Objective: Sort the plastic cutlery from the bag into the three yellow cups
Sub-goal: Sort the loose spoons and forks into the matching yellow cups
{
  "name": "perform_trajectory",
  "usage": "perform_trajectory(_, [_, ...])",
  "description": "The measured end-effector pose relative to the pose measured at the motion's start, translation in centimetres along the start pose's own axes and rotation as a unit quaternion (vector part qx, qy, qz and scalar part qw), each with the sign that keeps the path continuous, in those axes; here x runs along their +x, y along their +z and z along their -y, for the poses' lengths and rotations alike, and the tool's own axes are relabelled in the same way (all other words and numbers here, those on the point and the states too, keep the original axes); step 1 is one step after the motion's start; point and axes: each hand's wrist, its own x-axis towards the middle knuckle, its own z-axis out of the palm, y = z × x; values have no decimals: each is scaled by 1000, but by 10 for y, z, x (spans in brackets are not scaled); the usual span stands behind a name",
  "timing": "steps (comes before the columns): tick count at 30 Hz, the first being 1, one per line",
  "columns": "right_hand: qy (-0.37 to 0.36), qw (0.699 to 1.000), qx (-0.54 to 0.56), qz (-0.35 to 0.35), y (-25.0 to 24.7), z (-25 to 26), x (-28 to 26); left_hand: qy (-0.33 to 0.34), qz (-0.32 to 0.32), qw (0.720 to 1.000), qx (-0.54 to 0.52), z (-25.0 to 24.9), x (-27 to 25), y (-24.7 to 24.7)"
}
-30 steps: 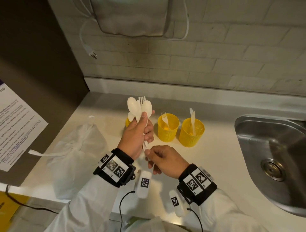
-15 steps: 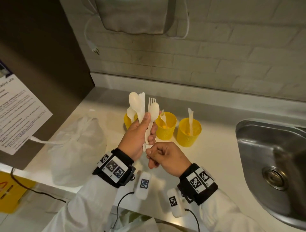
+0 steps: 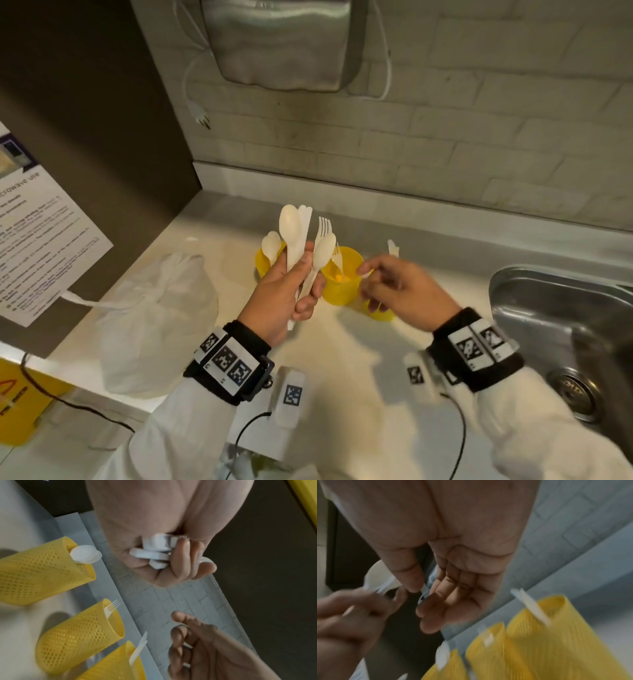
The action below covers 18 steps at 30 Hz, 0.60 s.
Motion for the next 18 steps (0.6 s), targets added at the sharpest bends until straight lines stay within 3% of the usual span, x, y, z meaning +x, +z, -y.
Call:
perform_trajectory(3, [-29,998,-39,-40,-41,25,14,16,8,999,36,1,4,8])
perform_trajectory(6, [-53,997,-8,-54,-57,45,22,42,11,995,91,3,9,16])
perform_trajectory(11, [-60,997,22,-32,-25,40,25,37,26,992,114,10,13,22])
perform_trajectory(18, [-31,985,144,-89,5,22,28,41,34,985,165,20,22,16])
